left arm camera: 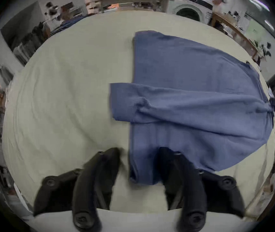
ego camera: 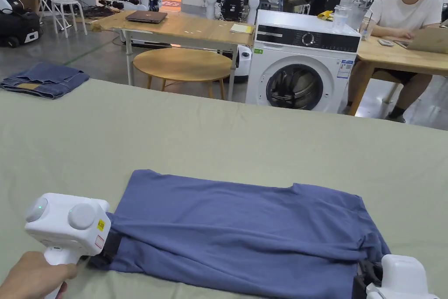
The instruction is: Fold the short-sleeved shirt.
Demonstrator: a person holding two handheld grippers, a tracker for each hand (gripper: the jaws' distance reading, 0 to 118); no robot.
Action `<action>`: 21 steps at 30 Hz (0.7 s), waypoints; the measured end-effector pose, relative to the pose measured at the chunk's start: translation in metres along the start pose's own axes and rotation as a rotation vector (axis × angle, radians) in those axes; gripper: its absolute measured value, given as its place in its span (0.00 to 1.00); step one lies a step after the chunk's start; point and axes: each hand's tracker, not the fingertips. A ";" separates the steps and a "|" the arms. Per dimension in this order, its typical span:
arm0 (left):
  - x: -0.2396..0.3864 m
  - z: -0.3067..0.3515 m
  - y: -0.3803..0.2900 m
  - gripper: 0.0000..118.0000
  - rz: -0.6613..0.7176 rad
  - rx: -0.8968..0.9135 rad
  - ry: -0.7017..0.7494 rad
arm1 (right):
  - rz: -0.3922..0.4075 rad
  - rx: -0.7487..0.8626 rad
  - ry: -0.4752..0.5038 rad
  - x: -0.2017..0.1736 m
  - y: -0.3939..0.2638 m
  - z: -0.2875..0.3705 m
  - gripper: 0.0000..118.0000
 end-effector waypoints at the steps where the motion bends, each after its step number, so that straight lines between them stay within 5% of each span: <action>1: 0.004 0.003 -0.003 0.13 -0.038 0.013 0.003 | -0.004 -0.011 -0.004 0.003 -0.001 -0.002 0.00; 2: 0.007 0.005 -0.005 0.01 -0.052 0.011 -0.010 | -0.008 -0.024 -0.009 0.007 -0.002 -0.004 0.00; 11: -0.007 0.048 -0.040 0.00 0.009 0.142 -0.083 | -0.021 -0.210 -0.082 0.072 0.017 -0.050 0.03; 12: -0.009 0.055 -0.044 0.00 0.023 0.166 -0.091 | -0.026 -0.242 -0.077 0.080 0.019 -0.057 0.15; 14: -0.012 0.065 -0.050 0.00 0.042 0.210 -0.110 | -0.039 -0.313 -0.049 0.093 0.022 -0.077 0.54; 19: -0.013 0.076 -0.059 0.00 0.066 0.244 -0.131 | -0.107 -0.503 0.037 0.106 0.010 -0.121 0.56; 21: -0.012 0.073 -0.057 0.00 0.053 0.246 -0.122 | -0.112 -0.574 0.079 0.100 0.000 -0.131 0.48</action>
